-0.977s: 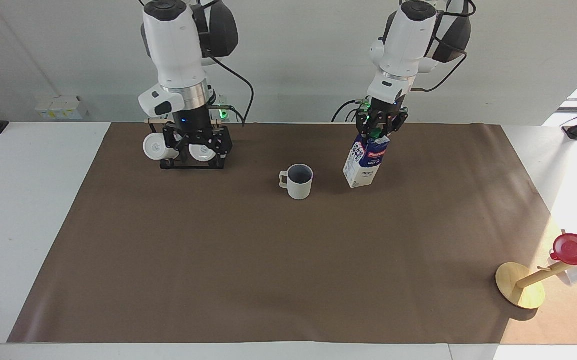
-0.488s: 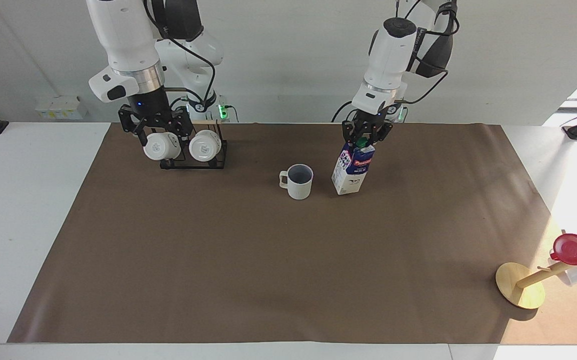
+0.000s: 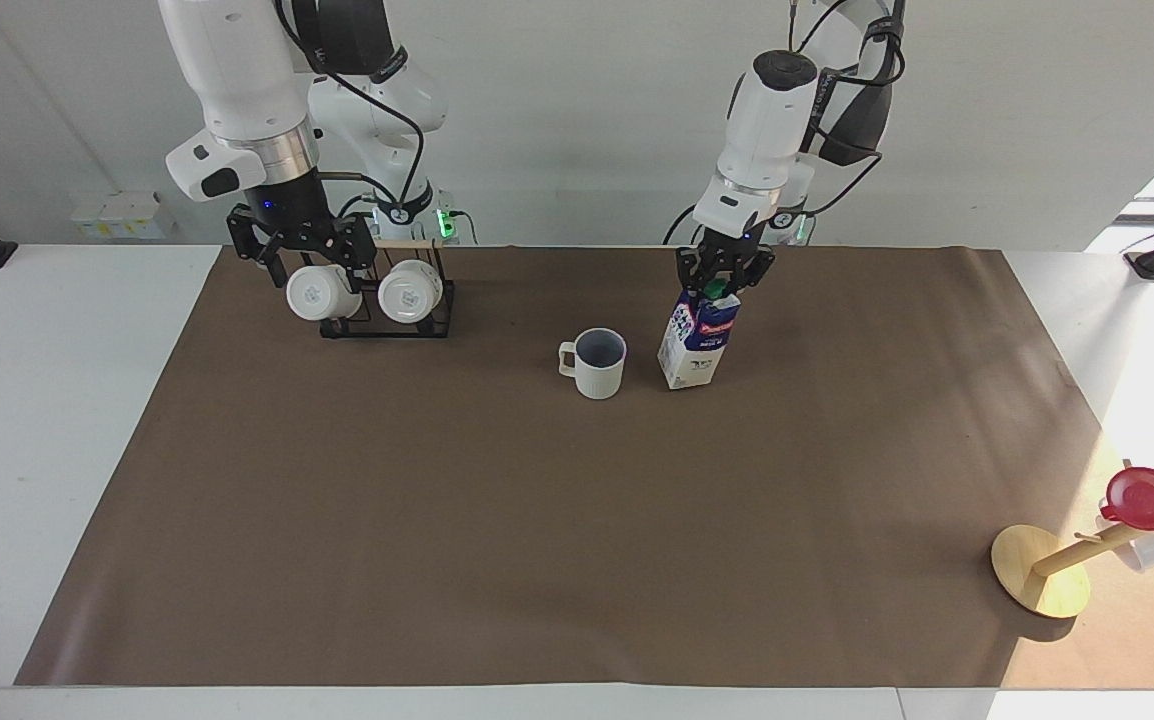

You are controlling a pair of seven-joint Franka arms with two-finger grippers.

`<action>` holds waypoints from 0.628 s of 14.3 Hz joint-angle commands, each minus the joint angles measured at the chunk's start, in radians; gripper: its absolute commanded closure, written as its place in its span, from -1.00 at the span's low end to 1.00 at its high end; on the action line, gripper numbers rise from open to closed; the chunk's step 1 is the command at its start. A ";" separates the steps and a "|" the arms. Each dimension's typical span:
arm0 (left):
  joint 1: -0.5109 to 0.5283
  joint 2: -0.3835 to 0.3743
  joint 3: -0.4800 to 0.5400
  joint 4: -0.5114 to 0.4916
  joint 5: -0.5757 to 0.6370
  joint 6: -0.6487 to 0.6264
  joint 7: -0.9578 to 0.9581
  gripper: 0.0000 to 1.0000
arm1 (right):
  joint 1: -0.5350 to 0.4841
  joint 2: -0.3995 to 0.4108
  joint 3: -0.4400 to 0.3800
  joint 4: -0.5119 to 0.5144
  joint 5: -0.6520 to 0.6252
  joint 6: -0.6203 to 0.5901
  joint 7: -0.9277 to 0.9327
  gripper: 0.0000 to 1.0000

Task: Place cup and milk on table
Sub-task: 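Lower the milk carton beside the mug with the left gripper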

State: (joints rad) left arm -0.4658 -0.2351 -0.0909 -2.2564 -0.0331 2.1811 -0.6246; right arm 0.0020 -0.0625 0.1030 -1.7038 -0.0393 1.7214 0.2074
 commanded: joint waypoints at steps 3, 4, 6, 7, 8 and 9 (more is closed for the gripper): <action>-0.040 0.004 0.013 -0.020 0.001 0.049 -0.041 -0.05 | -0.025 0.007 -0.008 0.035 0.029 -0.068 -0.045 -1.00; -0.042 0.008 0.013 -0.020 0.001 0.049 -0.041 -0.09 | -0.027 0.019 -0.008 0.065 0.030 -0.092 -0.058 -1.00; -0.045 0.014 0.011 -0.020 0.001 0.057 -0.043 -0.12 | -0.028 0.042 -0.009 0.110 0.064 -0.138 -0.065 -1.00; -0.045 0.020 0.011 -0.020 0.001 0.059 -0.043 -0.12 | -0.027 0.038 -0.011 0.101 0.071 -0.141 -0.063 -1.00; -0.045 0.020 0.011 -0.020 0.001 0.059 -0.043 -0.12 | -0.025 0.038 -0.009 0.099 0.072 -0.144 -0.062 -1.00; -0.046 0.020 0.011 -0.020 0.001 0.059 -0.043 -0.13 | -0.025 0.038 -0.009 0.099 0.072 -0.141 -0.063 -1.00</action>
State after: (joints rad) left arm -0.4915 -0.2111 -0.0926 -2.2598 -0.0331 2.2109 -0.6516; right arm -0.0102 -0.0432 0.0901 -1.6319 0.0023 1.6013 0.1752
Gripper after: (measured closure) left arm 0.436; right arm 0.000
